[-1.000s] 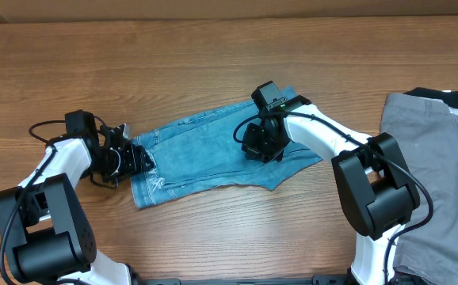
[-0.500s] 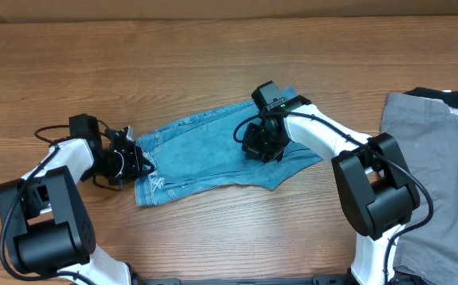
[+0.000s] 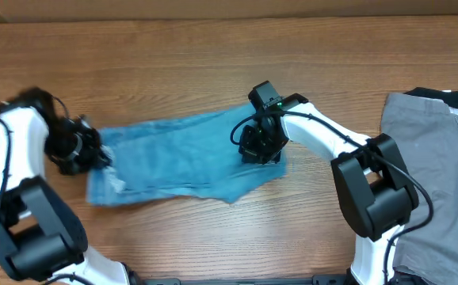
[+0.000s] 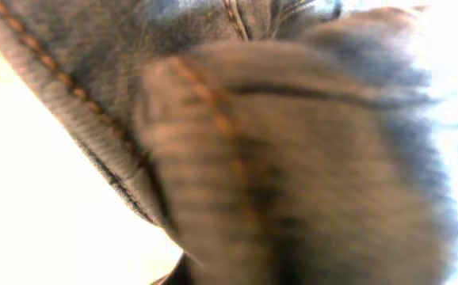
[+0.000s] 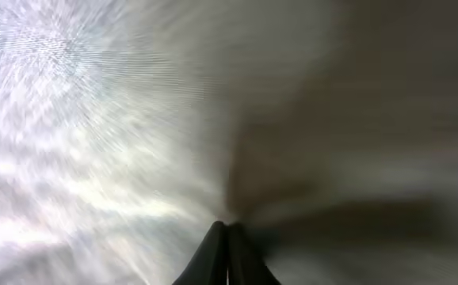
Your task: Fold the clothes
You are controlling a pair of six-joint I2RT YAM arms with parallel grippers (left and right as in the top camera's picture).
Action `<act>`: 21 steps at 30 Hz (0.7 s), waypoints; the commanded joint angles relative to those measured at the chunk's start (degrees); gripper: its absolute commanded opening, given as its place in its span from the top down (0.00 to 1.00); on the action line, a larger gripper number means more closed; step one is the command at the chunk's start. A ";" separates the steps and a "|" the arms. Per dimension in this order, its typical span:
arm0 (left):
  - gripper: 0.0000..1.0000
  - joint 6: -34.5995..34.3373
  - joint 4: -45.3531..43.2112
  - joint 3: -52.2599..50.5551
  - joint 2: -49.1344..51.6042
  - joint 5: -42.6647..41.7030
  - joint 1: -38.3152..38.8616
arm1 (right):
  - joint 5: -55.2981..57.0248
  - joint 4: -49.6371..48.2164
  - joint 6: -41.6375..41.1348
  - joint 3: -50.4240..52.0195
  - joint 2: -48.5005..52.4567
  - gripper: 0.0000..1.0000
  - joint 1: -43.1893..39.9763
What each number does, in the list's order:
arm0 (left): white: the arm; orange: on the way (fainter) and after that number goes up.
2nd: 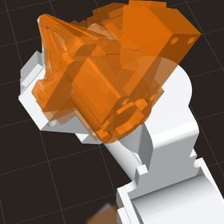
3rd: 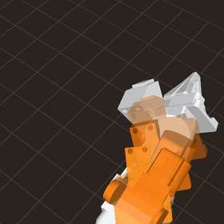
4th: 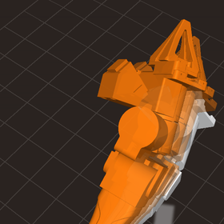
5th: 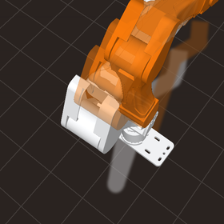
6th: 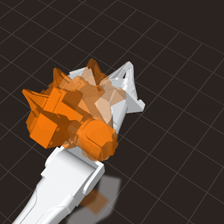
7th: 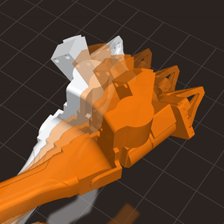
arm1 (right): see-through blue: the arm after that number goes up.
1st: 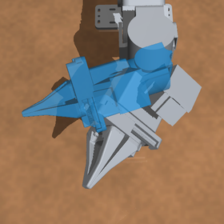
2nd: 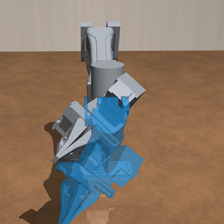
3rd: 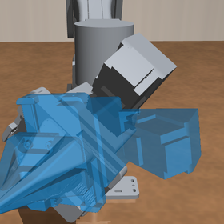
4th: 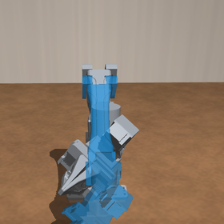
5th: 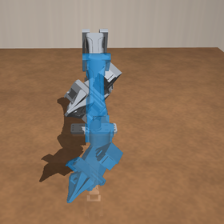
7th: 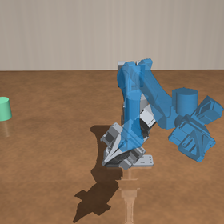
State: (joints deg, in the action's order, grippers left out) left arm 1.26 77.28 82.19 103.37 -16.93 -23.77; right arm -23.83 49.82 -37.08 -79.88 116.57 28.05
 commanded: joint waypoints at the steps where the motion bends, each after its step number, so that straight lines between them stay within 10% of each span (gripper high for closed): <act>1: 0.96 -0.20 3.82 10.01 -4.35 4.00 0.13 | -0.44 -0.17 2.84 -3.96 -7.52 0.96 0.87; 21: 0.85 -13.66 -0.81 17.86 -3.89 9.03 22.91 | 6.78 -0.68 5.62 -6.05 -13.75 0.83 -8.31</act>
State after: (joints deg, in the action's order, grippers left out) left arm -7.25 77.69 99.81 99.77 -9.37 -3.18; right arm -21.67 49.89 -32.88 -86.17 102.94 19.49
